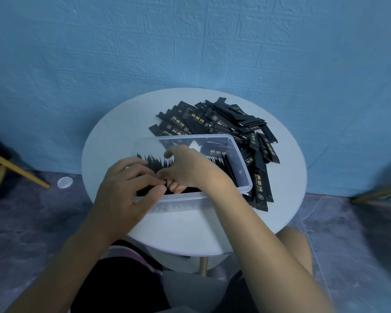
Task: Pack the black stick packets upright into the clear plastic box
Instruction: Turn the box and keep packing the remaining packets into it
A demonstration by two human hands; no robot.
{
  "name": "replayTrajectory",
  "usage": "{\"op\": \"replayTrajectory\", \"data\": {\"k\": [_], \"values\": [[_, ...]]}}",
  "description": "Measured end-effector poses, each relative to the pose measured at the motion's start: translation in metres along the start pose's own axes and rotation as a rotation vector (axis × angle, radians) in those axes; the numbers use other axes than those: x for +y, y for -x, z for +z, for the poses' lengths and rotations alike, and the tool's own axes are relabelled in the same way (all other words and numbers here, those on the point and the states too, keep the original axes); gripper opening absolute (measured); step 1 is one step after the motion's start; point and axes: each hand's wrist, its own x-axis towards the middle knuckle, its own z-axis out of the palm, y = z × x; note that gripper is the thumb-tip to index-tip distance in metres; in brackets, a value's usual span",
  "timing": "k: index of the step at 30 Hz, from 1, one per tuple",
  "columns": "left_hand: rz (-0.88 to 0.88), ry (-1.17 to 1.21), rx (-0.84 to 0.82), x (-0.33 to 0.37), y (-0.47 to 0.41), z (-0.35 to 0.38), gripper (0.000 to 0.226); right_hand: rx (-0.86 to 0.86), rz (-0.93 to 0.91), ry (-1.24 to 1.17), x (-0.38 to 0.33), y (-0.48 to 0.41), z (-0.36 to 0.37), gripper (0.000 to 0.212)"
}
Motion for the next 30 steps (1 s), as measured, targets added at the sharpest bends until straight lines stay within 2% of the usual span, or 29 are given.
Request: {"op": "replayTrajectory", "data": {"k": [4, 10, 14, 17, 20, 26, 30], "values": [[0.007, -0.001, -0.01, 0.001, 0.0, -0.002, 0.037, 0.008, -0.02, 0.007, 0.003, -0.001, 0.001, 0.047], [0.0, -0.012, -0.025, 0.0, 0.0, -0.002, 0.043, -0.067, -0.027, -0.031, 0.009, 0.005, -0.006, 0.047], [0.004, -0.026, -0.024, -0.002, 0.0, -0.001, 0.043, -0.021, -0.006, 0.082, 0.006, 0.009, -0.008, 0.025], [-0.014, -0.023, -0.026, -0.003, 0.0, 0.0, 0.042, -0.05, 0.013, 0.134, 0.003, 0.009, -0.008, 0.013], [-0.011, -0.016, -0.02, -0.003, 0.0, 0.0, 0.039, -0.045, 0.032, 0.158, 0.001, 0.007, -0.007, 0.014], [0.004, -0.023, 0.0, -0.002, 0.001, 0.0, 0.038, -0.002, -0.006, 0.382, -0.003, 0.009, -0.005, 0.017], [0.003, -0.022, -0.005, -0.004, 0.001, 0.0, 0.037, 0.012, -0.019, 0.301, 0.002, 0.014, -0.009, 0.015]]}}
